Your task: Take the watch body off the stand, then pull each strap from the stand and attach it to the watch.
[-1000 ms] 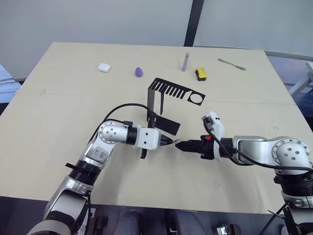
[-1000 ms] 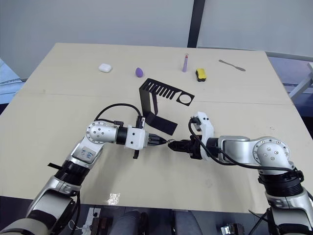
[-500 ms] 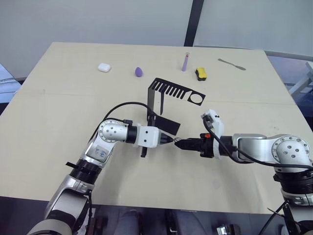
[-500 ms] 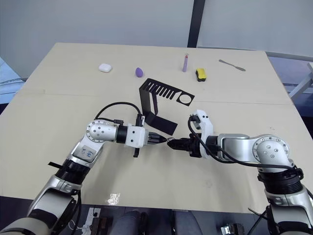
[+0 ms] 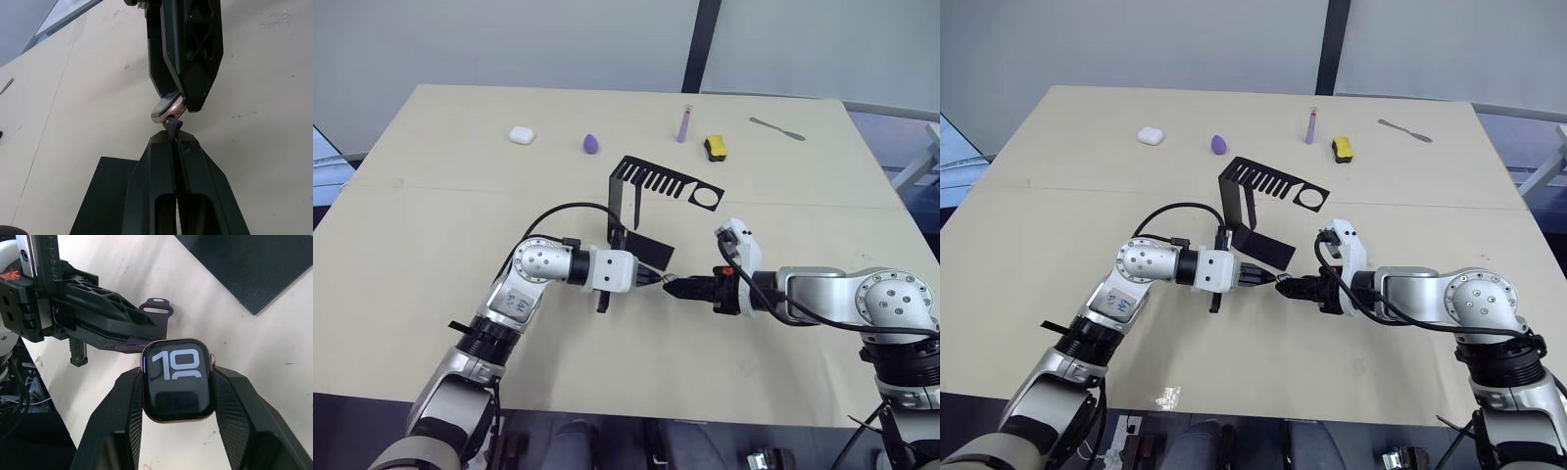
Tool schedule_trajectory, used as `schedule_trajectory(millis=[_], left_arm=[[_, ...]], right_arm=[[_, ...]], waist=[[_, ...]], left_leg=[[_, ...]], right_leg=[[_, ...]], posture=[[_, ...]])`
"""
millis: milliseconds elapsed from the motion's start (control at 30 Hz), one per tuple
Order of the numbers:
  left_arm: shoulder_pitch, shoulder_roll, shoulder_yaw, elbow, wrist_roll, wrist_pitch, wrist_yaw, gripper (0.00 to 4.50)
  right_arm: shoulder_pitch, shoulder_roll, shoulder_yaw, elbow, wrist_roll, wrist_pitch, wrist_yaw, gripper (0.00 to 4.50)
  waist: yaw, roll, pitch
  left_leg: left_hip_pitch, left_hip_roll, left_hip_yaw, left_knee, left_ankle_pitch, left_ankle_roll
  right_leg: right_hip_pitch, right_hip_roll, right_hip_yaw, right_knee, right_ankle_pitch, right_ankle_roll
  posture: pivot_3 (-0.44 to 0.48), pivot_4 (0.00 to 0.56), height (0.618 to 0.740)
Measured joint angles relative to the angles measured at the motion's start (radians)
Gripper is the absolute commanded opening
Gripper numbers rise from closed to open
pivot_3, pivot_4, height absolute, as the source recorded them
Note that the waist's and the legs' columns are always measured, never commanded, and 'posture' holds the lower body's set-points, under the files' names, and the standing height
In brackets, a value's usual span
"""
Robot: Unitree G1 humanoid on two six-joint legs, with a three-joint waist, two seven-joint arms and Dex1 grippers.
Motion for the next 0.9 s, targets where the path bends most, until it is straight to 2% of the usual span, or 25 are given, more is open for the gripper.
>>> schedule_trajectory(millis=[867, 900], left_arm=[[0.000, -0.013, 0.006, 0.021, 0.026, 0.001, 0.007, 0.00], [0.000, -0.013, 0.007, 0.019, 0.025, 0.011, 0.007, 0.30]], right_arm=[[-0.020, 0.007, 0.014, 0.000, -0.003, 0.018, 0.008, 1.61], [-0.020, 0.008, 0.014, 0.000, -0.006, 0.018, 0.009, 1.61]], waist=[[0.000, 0.000, 0.000], [0.000, 0.000, 0.000]], left_leg=[[0.000, 0.000, -0.001, 0.000, 0.000, 0.000], [-0.001, 0.000, -0.001, 0.000, 0.000, 0.000]], right_leg=[[0.000, 0.000, -0.001, 0.000, 0.000, 0.000], [0.000, 0.000, -0.001, 0.000, 0.000, 0.000]], posture=[[0.000, 0.150, 0.740], [0.000, 0.150, 0.740]])
